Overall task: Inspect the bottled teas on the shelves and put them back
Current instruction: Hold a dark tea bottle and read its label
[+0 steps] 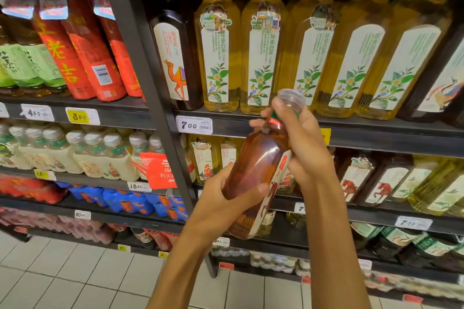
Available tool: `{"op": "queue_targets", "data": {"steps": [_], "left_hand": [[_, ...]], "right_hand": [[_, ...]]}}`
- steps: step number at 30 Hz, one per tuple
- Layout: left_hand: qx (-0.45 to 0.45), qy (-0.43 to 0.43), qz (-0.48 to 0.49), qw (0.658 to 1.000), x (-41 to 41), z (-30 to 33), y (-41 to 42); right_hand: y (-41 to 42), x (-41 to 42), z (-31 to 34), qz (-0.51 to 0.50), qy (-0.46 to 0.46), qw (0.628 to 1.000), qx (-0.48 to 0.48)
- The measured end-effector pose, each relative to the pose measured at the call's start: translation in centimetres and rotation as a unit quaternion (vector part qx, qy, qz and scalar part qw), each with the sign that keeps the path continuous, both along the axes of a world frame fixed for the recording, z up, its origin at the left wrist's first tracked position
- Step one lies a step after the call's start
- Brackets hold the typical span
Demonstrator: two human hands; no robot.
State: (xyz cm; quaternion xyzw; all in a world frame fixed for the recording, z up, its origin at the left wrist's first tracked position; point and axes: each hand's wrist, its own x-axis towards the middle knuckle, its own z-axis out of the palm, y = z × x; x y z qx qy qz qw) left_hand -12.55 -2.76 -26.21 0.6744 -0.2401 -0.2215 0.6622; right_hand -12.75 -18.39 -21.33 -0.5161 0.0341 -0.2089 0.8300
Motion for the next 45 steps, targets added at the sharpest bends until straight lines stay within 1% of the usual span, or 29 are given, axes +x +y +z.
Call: {"op": "queue_targets", "data": {"steps": [3, 5, 8, 10, 13, 14, 17, 19, 21, 22, 23, 24, 27, 29, 30, 32, 33, 35, 37, 40, 42, 44, 45], "left_hand": [[0.001, 0.022, -0.039, 0.999, 0.2, -0.6, 0.5], [-0.021, 0.079, -0.073, 0.994, 0.3, -0.9, 0.7], [-0.062, 0.193, -0.111, 0.973, 0.4, -1.4, 0.6], [-0.075, 0.225, -0.135, 0.962, 0.8, -1.9, 0.5], [-0.085, 0.190, -0.177, 0.962, 0.7, -2.4, 0.4], [-0.088, 0.184, -0.173, 0.964, 0.5, -2.4, 0.2], [-0.067, 0.147, -0.114, 0.980, 0.1, -2.2, -0.5], [-0.043, 0.081, -0.084, 0.992, 0.2, -1.9, -0.8], [-0.024, 0.013, -0.058, 0.998, 0.4, -1.8, -1.0], [-0.013, -0.005, -0.051, 0.999, 0.4, -1.9, -1.0], [-0.006, -0.005, -0.048, 0.999, 0.5, -2.1, -1.0], [-0.008, 0.025, -0.050, 0.998, 0.5, -2.3, -0.9], [-0.061, 0.178, -0.058, 0.980, 0.7, -2.7, -0.5], [-0.092, 0.251, -0.039, 0.963, 1.0, -3.2, -0.3], [-0.109, 0.274, -0.052, 0.954, 1.2, -3.6, -0.2], [-0.128, 0.293, -0.114, 0.941, 1.4, -4.1, 0.2], [-0.123, 0.291, -0.121, 0.941, 1.3, -3.9, 0.4], [-0.117, 0.274, -0.073, 0.952, 1.4, -4.1, 0.6], [-0.107, 0.229, -0.005, 0.967, 1.4, -4.0, 0.6], [-0.068, 0.132, 0.034, 0.988, 1.3, -2.8, 0.5], [-0.034, 0.088, 0.066, 0.993, 1.2, -2.7, 0.8], [-0.042, 0.079, 0.067, 0.994, 0.8, -2.4, 1.1], [-0.051, 0.087, 0.045, 0.994, 0.3, -1.7, 1.0]], "right_hand": [[0.2, 0.0, 0.1, 0.001, -0.007, 1.000, 0.014], [0.2, -0.1, 0.2, 0.016, -0.021, 0.999, 0.024], [0.0, -0.4, 0.2, 0.053, -0.062, 0.996, 0.018], [0.0, -0.6, 0.3, 0.085, -0.085, 0.993, 0.014], [0.0, -0.7, 0.3, 0.112, -0.093, 0.989, 0.005], [-0.1, -0.7, 0.3, 0.110, -0.087, 0.990, 0.001], [-0.4, -0.6, 0.5, 0.059, -0.065, 0.995, -0.047], [-0.7, -0.6, 0.8, 0.009, -0.051, 0.994, -0.092], [-0.8, -0.7, 1.1, -0.023, -0.043, 0.993, -0.107], [-0.7, -0.7, 1.1, -0.032, -0.043, 0.993, -0.108], [-0.6, -0.8, 1.1, -0.038, -0.045, 0.992, -0.110], [-0.5, -0.8, 1.1, -0.040, -0.049, 0.991, -0.115], [0.0, -0.8, 1.4, -0.013, -0.078, 0.990, -0.121], [0.3, -0.7, 1.7, 0.018, -0.102, 0.991, -0.087], [0.3, -0.6, 1.8, 0.031, -0.112, 0.991, -0.070], [0.5, -0.4, 1.7, 0.049, -0.121, 0.990, -0.055], [0.6, -0.4, 1.5, 0.054, -0.120, 0.990, -0.052], [0.7, -0.2, 1.2, 0.050, -0.113, 0.991, -0.051], [0.5, 0.1, 1.1, 0.035, -0.089, 0.993, -0.073], [0.6, 0.6, 1.1, 0.029, -0.043, 0.992, -0.112], [1.0, 1.1, 1.1, 0.025, -0.035, 0.993, -0.106], [1.5, 1.6, 1.0, 0.021, -0.043, 0.996, -0.076], [1.6, 1.7, 0.9, 0.017, -0.047, 0.996, -0.071]]}}
